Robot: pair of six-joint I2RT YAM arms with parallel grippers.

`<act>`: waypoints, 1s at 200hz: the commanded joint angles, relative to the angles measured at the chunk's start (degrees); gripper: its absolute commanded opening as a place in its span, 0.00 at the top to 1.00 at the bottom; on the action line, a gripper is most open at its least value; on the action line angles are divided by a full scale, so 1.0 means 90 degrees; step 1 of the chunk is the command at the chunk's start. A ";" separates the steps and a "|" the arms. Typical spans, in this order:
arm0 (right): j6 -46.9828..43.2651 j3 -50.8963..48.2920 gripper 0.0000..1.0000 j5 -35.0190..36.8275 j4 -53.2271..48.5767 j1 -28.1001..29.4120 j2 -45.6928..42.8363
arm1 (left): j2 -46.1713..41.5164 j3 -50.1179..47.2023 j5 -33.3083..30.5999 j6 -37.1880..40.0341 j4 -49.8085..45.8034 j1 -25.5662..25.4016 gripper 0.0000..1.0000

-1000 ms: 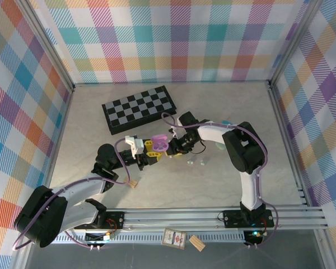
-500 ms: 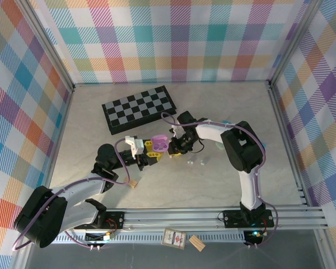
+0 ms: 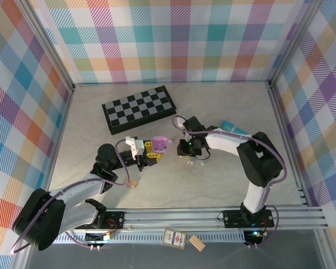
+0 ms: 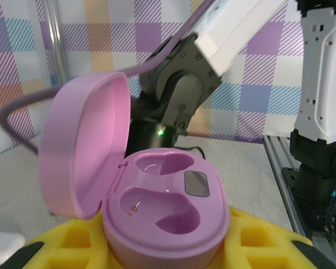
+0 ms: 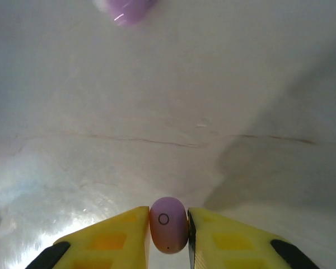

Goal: Insert wireless bluetooth earbuds into charging case

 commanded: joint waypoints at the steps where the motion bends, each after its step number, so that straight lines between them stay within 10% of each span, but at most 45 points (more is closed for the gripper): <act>1: 0.1109 -0.0188 0.75 0.1032 -0.0005 -0.0018 -0.0376 | -0.0032 0.0133 0.0037 0.0173 0.0070 0.0048 0.70; 200: 0.1657 0.0111 0.77 0.2248 -0.1180 0.0700 -0.3005 | 0.1819 0.0780 -0.2161 0.1478 0.0195 -0.0496 0.71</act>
